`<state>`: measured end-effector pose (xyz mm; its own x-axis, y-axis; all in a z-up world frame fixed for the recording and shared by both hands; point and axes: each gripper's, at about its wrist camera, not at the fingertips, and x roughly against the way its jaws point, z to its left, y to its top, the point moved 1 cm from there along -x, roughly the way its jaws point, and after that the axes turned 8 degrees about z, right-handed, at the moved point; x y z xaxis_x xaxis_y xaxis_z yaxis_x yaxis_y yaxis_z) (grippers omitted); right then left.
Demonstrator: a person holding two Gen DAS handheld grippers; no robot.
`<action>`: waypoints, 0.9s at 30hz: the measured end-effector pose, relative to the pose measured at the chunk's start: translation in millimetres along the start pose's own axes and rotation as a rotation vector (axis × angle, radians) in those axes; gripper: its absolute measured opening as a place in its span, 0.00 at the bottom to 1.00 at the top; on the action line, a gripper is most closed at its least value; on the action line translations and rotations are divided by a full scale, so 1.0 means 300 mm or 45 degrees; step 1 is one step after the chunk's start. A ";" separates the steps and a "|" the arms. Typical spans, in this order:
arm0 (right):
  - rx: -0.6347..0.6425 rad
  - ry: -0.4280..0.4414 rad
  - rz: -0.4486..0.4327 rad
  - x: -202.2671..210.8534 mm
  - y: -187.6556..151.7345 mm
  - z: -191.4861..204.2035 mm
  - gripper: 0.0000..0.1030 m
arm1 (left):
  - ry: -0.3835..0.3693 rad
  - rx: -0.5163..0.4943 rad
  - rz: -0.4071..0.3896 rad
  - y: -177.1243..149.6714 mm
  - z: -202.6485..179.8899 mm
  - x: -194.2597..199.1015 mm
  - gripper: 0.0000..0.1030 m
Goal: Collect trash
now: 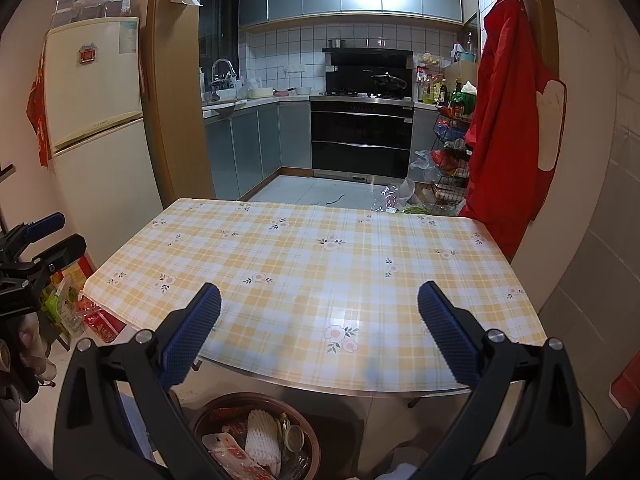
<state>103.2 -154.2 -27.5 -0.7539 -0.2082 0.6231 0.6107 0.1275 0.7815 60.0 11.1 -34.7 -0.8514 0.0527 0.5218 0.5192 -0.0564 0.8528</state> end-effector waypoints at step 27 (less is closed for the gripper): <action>-0.004 -0.047 0.009 -0.003 -0.017 -0.017 0.95 | 0.049 -0.026 0.018 -0.017 0.002 0.000 0.94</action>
<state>102.1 -159.7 -32.4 -0.7579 -0.1716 0.6294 0.6169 0.1255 0.7770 57.5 12.0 -39.2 -0.8463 0.0132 0.5325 0.5301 -0.0775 0.8444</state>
